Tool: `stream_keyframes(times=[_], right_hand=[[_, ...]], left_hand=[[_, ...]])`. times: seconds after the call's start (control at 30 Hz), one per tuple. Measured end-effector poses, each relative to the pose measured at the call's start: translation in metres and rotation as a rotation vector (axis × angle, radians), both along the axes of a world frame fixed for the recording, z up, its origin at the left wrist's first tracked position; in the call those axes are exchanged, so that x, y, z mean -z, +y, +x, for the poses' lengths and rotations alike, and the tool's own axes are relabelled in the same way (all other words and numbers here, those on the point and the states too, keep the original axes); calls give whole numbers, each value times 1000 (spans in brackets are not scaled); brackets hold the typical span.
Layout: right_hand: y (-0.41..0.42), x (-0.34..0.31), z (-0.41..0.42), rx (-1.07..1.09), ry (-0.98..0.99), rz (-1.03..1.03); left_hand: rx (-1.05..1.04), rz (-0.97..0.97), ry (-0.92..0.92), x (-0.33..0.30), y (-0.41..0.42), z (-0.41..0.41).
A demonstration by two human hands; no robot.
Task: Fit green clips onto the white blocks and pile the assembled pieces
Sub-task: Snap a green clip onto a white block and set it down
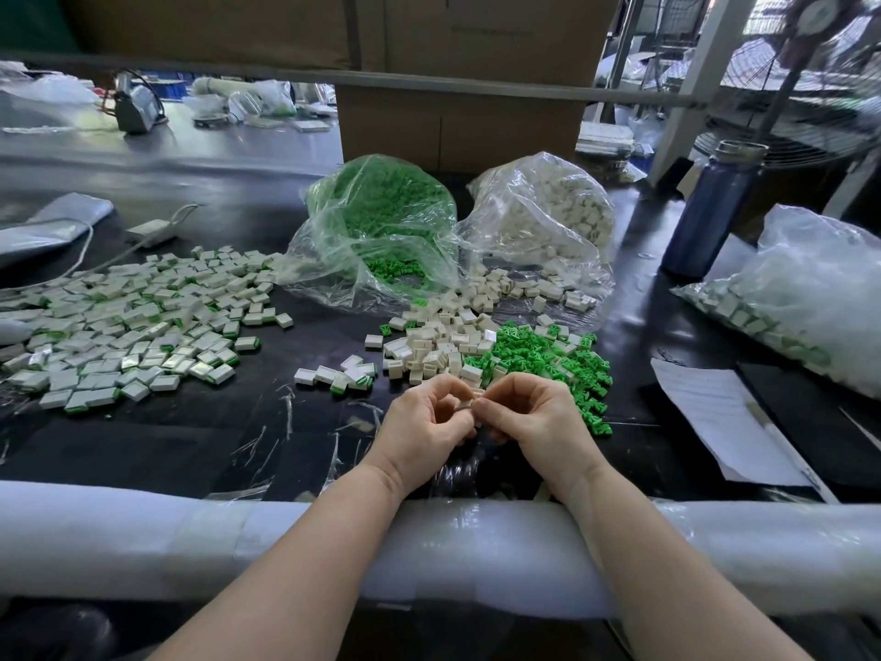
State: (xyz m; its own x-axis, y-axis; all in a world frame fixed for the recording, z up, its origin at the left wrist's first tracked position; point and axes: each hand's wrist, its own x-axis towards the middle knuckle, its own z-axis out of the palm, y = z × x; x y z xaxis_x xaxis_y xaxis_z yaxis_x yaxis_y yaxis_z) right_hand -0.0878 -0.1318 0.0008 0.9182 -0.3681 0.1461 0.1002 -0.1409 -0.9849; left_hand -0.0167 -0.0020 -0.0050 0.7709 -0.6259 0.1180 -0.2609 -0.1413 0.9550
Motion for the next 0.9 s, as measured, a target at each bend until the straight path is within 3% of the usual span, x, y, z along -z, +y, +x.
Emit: stream_keyframes(times=[0.2,0.53,0.9], right_hand=[[0,-1,0,24,8,67],[3,-3,0,-159,99,-15],[-1,-1,-1,-183,86,151]], left_hand=[[1,-41,-15,-5,-1,-2],[53,-25,-68,-11,0,-6],[115,42,-117,-11,-1,-9]])
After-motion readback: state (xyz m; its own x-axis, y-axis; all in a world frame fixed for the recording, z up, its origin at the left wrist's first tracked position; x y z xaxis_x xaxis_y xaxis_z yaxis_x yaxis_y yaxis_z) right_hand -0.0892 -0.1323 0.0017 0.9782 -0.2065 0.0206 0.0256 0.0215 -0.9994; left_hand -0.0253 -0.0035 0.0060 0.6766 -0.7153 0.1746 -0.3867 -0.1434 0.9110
